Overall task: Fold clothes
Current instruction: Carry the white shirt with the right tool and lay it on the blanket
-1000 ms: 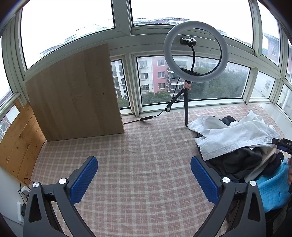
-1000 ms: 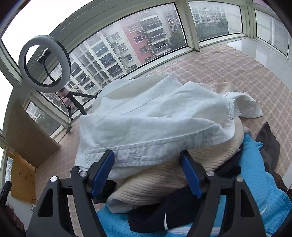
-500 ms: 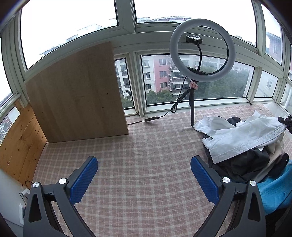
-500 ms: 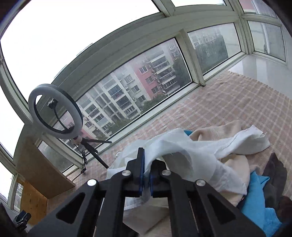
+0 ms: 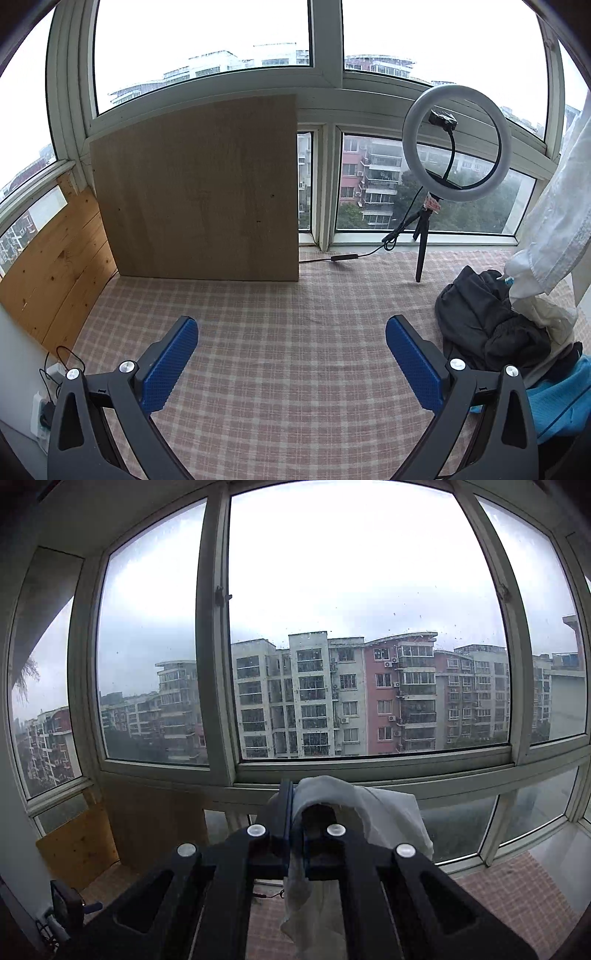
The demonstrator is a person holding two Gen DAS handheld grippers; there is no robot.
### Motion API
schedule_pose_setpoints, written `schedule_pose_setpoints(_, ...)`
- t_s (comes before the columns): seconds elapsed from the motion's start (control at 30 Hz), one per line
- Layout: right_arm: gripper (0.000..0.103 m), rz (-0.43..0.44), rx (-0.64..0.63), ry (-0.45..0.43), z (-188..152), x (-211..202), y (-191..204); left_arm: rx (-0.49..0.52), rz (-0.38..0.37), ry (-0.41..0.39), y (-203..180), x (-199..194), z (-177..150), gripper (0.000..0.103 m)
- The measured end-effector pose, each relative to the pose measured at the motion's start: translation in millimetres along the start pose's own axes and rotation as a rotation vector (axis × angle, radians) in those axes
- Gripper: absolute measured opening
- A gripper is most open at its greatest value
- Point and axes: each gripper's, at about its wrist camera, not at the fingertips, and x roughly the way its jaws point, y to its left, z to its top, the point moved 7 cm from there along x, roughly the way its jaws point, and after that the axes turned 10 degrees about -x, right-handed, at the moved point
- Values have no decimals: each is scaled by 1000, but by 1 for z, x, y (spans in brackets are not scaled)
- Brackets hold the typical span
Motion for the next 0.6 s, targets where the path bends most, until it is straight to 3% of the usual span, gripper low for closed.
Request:
schedule_pose_setpoints(0.1, 4, 131, -57, 12, 15, 15, 81, -28, 18, -15, 36, -9, 4, 102)
schedule_pose_setpoints(0.23, 5, 336, -43, 130, -6, 66, 189, -63, 72, -28, 98, -22, 10, 102)
schedule_pose_setpoints(0.3, 15, 339, -7, 225, -52, 72, 186, -79, 110, -25, 130, -25, 11, 102)
schedule_pose_setpoints(0.33, 28, 338, 12, 273, -75, 74, 183, -83, 112, -8, 143, -24, 10, 102)
schedule_pose_setpoints(0.37, 34, 336, 31, 321, -98, 75, 180, -85, 112, 12, 155, -22, 9, 102)
schedule_pose_setpoints(0.5, 34, 329, 106, 513, -191, 81, 169, -73, 100, 63, 177, -5, -2, 102)
schedule_pose_setpoints(0.6, 38, 322, 163, 656, -260, 83, 160, 7, 68, 100, 163, 17, -15, 102)
